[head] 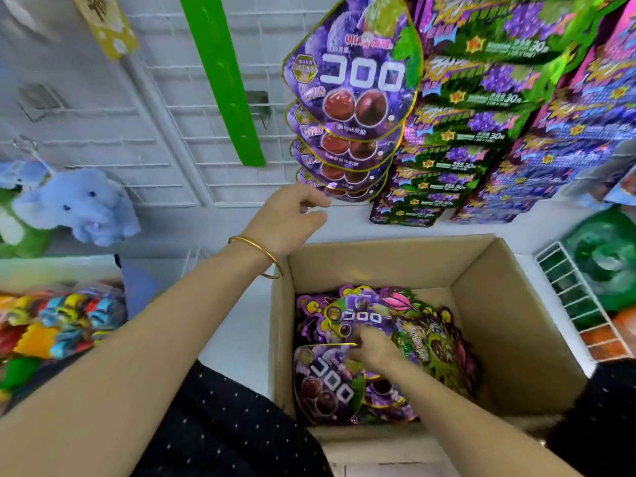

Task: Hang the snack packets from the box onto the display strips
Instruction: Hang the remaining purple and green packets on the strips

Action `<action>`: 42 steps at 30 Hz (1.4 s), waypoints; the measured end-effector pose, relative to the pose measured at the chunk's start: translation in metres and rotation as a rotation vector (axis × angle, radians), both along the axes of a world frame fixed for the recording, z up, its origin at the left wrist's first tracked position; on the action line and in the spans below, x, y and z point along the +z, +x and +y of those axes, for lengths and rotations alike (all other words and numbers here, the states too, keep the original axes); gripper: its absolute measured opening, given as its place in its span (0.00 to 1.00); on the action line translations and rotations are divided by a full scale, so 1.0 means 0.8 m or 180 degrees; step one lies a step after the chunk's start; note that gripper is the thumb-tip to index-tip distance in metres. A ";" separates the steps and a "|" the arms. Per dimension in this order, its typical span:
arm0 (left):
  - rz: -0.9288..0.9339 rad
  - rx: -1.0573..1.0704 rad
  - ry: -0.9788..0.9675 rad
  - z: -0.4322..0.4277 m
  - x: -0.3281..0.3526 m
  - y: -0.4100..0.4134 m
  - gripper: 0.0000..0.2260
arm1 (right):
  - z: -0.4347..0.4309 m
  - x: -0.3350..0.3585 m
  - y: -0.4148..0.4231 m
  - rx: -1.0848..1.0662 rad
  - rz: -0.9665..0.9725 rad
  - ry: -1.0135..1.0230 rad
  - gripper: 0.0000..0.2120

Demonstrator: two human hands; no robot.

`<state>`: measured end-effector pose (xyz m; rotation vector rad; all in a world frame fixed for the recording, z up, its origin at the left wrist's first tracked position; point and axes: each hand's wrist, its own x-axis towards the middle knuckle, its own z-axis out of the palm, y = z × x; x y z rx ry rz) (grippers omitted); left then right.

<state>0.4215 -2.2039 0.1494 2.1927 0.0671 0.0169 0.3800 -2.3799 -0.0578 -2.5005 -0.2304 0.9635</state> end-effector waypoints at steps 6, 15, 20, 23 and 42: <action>0.0233 -0.0176 0.0104 -0.005 -0.009 -0.003 0.09 | -0.008 0.014 0.008 -0.0233 0.0176 0.0676 0.19; 0.0744 -0.0966 0.0643 -0.015 -0.026 -0.010 0.12 | -0.027 0.163 0.057 -0.0556 -0.0015 0.2252 0.06; 0.0272 -0.0750 0.0814 -0.025 -0.020 -0.006 0.05 | -0.036 0.205 0.069 -0.0743 -0.0450 0.2620 0.12; 0.0046 -0.0558 0.0323 -0.029 -0.009 -0.003 0.04 | -0.034 0.218 0.071 -0.0824 -0.0785 0.2728 0.15; -0.1640 0.0491 -0.0729 -0.031 0.257 0.141 0.06 | 0.003 0.456 0.155 -0.0567 -0.3547 0.2878 0.07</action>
